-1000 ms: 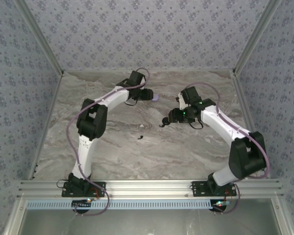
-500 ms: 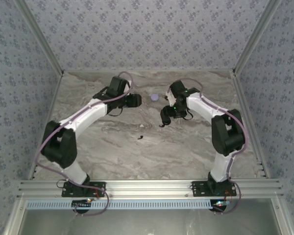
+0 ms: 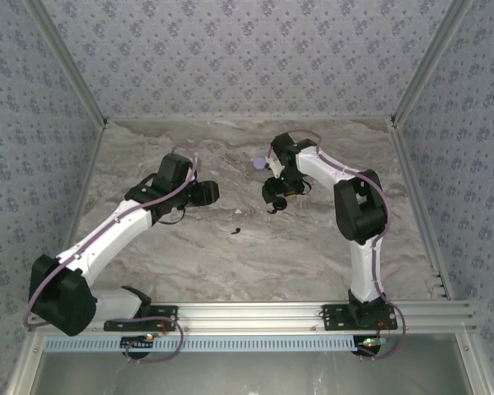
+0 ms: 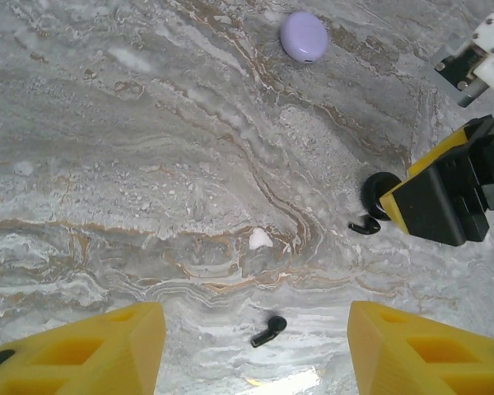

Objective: Insert the wireless bluetooth earbuds into the charging case

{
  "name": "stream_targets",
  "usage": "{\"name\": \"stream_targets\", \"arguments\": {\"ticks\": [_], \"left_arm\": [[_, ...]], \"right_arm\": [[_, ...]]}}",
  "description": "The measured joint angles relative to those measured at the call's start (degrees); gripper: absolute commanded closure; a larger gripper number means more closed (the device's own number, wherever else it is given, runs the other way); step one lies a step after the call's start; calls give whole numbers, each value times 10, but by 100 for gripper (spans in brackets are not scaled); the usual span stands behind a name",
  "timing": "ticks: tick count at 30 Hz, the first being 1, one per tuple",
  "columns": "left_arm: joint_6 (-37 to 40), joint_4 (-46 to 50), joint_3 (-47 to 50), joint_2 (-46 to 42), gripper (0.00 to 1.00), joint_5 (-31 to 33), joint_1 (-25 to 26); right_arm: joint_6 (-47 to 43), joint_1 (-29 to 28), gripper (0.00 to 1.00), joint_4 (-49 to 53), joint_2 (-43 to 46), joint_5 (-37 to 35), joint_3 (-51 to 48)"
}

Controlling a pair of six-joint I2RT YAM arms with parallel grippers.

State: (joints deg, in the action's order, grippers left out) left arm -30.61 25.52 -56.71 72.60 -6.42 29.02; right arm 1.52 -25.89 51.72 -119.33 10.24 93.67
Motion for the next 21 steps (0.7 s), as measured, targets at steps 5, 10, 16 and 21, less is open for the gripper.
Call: {"name": "stream_targets", "arguments": {"ticks": [5,10,16,21], "left_arm": [[-10,0,14,-2,40,-3,0],[-14,2,18,-2,40,-4,0],[-19,2,18,-2,40,-4,0],[-21,2,18,-2,40,-4,0]], "right_arm": [[-4,-4,32,17,-16,-19,12],[-5,-6,34,28,-25,-30,24],[-5,-7,35,31,-44,-37,30],[-3,-8,37,33,-54,-49,31]]}}
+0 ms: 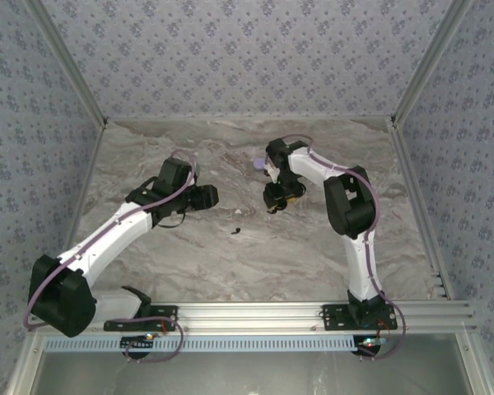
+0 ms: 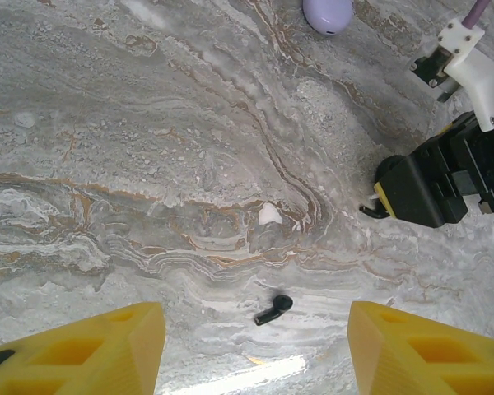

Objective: Insert the wireless bluetooth earbuds into the charging case

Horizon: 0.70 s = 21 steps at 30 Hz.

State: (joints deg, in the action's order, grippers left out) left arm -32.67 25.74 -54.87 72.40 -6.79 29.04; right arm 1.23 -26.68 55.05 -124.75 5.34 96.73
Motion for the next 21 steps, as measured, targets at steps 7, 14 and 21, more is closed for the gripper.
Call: {"name": "stream_targets", "arguments": {"ticks": [7,14,21], "left_arm": [[0,0,0,0,40,0,0],[0,0,8,0,40,0,0],[0,0,12,-4,40,-4,0]], "right_arm": [[20,-2,45,0,-3,-16,2],[73,-2,52,-5,2,-22,-3],[155,2,54,-41,67,-26,-99]]}}
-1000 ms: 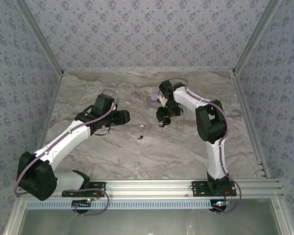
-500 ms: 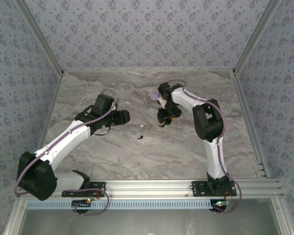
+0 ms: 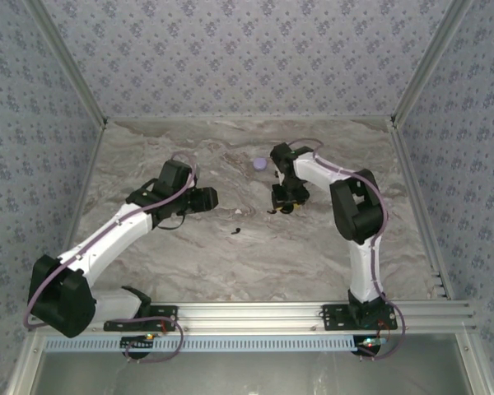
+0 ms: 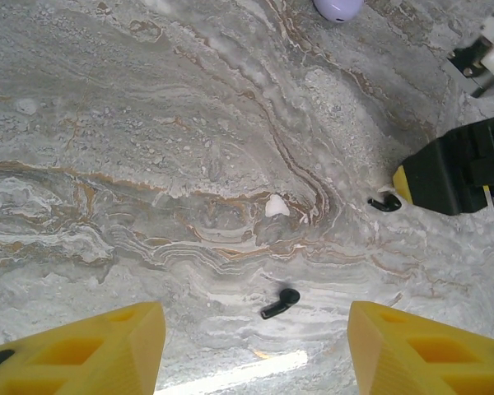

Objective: Insert the wireless bluetooth earbuds into the charging case

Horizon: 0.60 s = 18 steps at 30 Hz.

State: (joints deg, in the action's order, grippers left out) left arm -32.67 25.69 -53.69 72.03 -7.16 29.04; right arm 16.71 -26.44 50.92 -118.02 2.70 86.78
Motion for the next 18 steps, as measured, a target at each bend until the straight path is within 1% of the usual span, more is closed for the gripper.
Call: {"name": "stream_targets", "arguments": {"ticks": [4,8,13,18], "left_arm": [[0,-3,4,-6,40,-6,4],[0,-9,7,-6,40,-12,10],[0,-23,14,-6,40,-14,20],[-3,-33,28,-2,40,-14,30]], "right_arm": [[42,-3,54,-16,61,0,-64],[82,-19,54,-32,109,0,-109],[131,-60,55,-60,128,0,-145],[173,-99,55,-85,128,0,-150]]}}
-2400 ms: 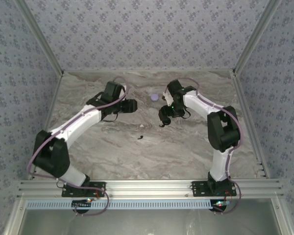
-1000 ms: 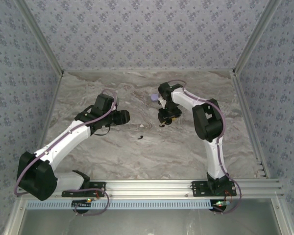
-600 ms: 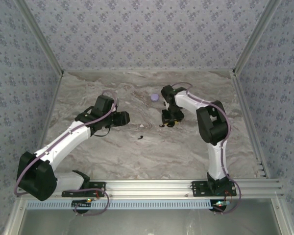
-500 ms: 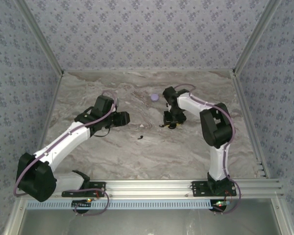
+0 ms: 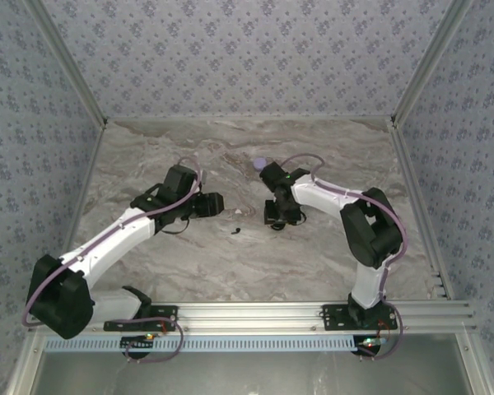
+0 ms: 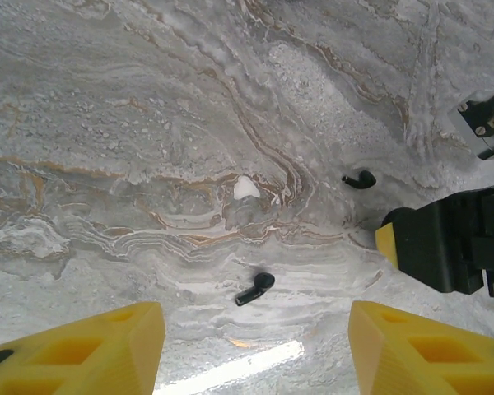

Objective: Insert the wireless bluetooth earbuds into the charging case

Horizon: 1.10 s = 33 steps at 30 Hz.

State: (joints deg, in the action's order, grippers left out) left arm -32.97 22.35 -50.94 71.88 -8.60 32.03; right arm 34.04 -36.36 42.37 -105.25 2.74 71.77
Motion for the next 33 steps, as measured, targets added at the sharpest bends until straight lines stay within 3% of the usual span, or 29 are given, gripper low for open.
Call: {"name": "stream_targets", "arguments": {"ticks": [12,17,21,28,33], "left_arm": [[-16,-34,17,34,40,-2,25],[-21,-49,18,52,40,-6,37],[-29,-59,19,56,39,-6,45],[-62,-65,14,97,40,-8,53],[-82,-106,2,135,40,-30,57]], "right_arm": [[46,-21,52,-36,-38,0,9],[52,-21,37,-36,-42,0,11],[53,-22,33,-44,-38,3,9],[34,-7,30,-78,58,20,-52],[-7,42,31,-117,140,69,-110]]}}
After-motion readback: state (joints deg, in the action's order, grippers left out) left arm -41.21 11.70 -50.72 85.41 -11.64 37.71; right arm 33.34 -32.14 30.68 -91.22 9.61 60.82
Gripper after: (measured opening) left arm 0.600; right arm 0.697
